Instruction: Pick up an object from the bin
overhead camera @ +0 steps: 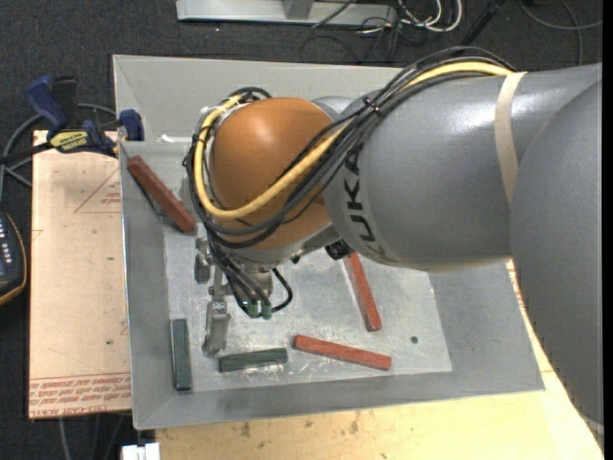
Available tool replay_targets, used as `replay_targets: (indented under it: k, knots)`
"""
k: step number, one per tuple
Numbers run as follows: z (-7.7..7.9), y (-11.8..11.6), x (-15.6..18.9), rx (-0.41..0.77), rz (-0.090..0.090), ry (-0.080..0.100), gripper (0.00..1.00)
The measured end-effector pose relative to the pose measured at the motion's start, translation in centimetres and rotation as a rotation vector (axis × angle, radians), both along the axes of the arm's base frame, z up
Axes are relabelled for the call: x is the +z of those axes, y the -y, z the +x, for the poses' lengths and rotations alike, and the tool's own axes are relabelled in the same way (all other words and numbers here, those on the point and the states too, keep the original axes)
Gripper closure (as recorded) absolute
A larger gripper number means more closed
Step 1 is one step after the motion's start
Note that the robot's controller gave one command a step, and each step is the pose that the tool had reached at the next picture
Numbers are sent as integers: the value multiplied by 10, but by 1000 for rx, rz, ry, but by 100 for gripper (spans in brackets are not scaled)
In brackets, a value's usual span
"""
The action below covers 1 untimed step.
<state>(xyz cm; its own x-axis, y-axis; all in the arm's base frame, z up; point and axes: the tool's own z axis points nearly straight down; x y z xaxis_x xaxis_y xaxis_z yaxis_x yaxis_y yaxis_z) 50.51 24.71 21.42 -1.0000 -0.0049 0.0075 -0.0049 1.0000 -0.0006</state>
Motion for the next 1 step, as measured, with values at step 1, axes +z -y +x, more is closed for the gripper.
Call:
replay_targets:
  k: [1]
  knots:
    - [-15, 55, -130, 100, -2, 0, 0]
